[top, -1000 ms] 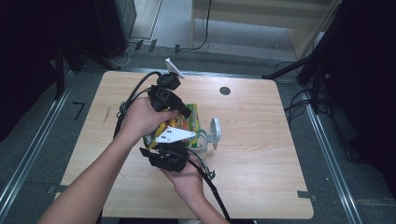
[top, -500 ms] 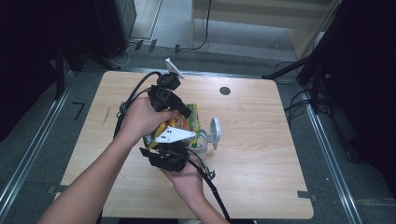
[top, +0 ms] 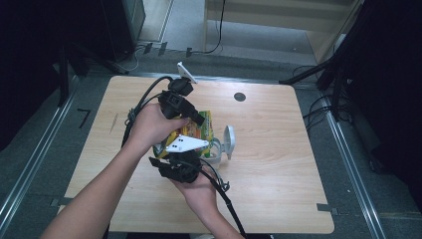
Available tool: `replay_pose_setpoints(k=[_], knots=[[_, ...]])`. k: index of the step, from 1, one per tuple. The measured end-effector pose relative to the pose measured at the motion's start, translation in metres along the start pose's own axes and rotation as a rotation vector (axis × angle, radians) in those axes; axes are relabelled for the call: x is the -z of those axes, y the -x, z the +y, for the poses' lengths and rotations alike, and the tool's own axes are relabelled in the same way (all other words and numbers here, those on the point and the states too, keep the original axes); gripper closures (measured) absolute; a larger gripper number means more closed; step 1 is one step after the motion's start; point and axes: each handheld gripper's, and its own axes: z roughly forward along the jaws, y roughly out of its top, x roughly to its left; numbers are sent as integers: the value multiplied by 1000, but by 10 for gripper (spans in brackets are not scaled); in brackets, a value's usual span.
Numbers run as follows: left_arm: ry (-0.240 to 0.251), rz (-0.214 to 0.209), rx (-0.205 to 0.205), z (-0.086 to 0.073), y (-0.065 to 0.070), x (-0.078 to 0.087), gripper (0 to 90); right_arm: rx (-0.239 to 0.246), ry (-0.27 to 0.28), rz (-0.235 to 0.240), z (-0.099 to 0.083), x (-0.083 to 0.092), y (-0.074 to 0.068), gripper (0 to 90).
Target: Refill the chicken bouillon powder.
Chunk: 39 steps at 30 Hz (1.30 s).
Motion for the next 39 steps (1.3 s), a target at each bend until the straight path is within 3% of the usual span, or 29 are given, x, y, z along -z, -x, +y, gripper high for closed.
replay_pose_setpoints(k=[10,20,39], knots=[[-7,14,-20,1,8,1,801,-14,18,-12,0,-1,0,699],[-16,4,1,7,0,-2,800,-27,3,-17,3,1,1,695],[-19,-6,3,9,1,-4,797,-18,-3,-22,4,3,3,699]])
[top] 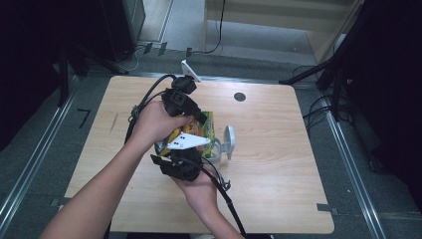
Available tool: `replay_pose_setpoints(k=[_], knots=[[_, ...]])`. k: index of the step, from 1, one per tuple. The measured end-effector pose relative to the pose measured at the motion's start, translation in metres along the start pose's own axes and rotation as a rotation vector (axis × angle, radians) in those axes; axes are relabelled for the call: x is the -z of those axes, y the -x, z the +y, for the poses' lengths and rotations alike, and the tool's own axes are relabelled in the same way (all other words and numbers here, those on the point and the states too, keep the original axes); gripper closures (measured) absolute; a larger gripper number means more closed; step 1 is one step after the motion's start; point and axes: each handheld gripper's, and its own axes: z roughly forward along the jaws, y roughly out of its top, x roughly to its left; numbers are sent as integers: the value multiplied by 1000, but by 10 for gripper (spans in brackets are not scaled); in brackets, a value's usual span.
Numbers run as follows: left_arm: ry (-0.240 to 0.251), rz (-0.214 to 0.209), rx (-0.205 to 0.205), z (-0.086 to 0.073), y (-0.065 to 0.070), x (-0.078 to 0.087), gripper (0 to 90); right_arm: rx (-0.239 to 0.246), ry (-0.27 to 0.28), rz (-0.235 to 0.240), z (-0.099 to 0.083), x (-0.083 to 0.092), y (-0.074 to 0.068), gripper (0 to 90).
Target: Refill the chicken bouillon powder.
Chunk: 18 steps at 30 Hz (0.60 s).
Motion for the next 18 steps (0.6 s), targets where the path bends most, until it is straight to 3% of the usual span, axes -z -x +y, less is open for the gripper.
replay_pose_setpoints(k=[18], knots=[[7,0,-2,-2,-1,2,793,-2,8,-8,0,-2,-2,699]])
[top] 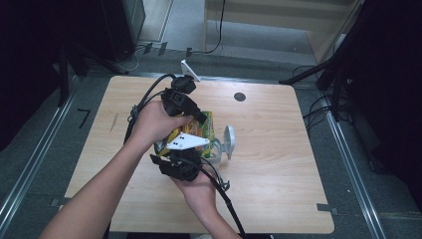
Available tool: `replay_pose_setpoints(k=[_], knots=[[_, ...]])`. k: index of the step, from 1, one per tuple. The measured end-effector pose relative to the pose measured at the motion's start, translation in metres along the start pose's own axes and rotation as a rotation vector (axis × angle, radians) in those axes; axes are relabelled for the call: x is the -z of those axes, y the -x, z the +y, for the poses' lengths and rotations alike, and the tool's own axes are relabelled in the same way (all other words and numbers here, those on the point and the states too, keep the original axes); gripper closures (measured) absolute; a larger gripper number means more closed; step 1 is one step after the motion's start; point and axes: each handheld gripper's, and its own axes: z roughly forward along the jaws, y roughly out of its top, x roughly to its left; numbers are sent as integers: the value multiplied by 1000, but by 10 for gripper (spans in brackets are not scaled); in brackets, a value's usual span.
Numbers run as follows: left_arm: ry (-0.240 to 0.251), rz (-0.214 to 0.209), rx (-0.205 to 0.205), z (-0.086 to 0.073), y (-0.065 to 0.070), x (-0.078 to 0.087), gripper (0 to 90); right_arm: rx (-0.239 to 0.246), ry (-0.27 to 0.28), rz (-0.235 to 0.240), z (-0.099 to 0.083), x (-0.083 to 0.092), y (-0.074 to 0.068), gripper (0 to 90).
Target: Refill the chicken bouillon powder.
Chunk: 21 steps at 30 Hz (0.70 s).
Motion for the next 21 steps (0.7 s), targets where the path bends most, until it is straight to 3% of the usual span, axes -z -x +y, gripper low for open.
replay_pose_setpoints(k=[21], knots=[[3,-11,5,2,-1,-2,794,-4,1,-3,0,1,2,701]])
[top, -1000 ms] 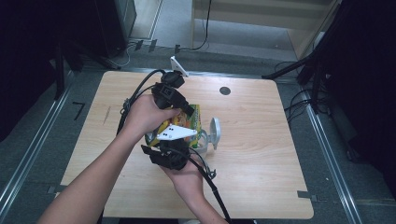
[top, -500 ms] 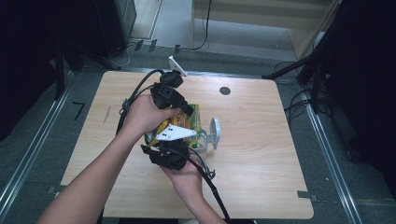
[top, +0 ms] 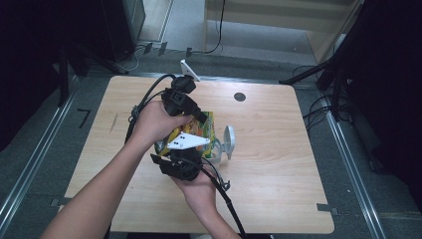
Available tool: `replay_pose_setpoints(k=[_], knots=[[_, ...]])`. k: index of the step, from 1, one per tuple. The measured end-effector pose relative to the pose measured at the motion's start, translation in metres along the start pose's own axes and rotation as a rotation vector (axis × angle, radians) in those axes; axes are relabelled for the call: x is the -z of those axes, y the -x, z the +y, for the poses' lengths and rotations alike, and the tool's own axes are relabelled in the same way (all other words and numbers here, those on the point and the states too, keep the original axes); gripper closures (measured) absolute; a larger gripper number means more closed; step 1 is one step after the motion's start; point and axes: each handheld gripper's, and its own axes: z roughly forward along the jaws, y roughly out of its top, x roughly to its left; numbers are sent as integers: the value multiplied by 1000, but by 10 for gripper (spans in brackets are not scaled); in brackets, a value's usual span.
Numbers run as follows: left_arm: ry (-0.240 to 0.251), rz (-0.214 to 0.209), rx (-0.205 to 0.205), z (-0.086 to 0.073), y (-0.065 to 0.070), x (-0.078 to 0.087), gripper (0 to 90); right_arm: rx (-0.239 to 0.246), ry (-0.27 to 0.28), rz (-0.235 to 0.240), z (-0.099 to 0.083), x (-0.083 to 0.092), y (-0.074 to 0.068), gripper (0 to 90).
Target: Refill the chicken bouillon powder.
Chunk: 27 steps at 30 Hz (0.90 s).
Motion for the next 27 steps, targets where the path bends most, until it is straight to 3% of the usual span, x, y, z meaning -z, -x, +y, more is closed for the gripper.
replay_pose_setpoints(k=[19,27], knots=[[4,-6,3,4,1,-2,790,-21,5,16,2,3,3,708],[3,4,-14,5,8,-2,791,-25,7,18,3,3,4,703]])
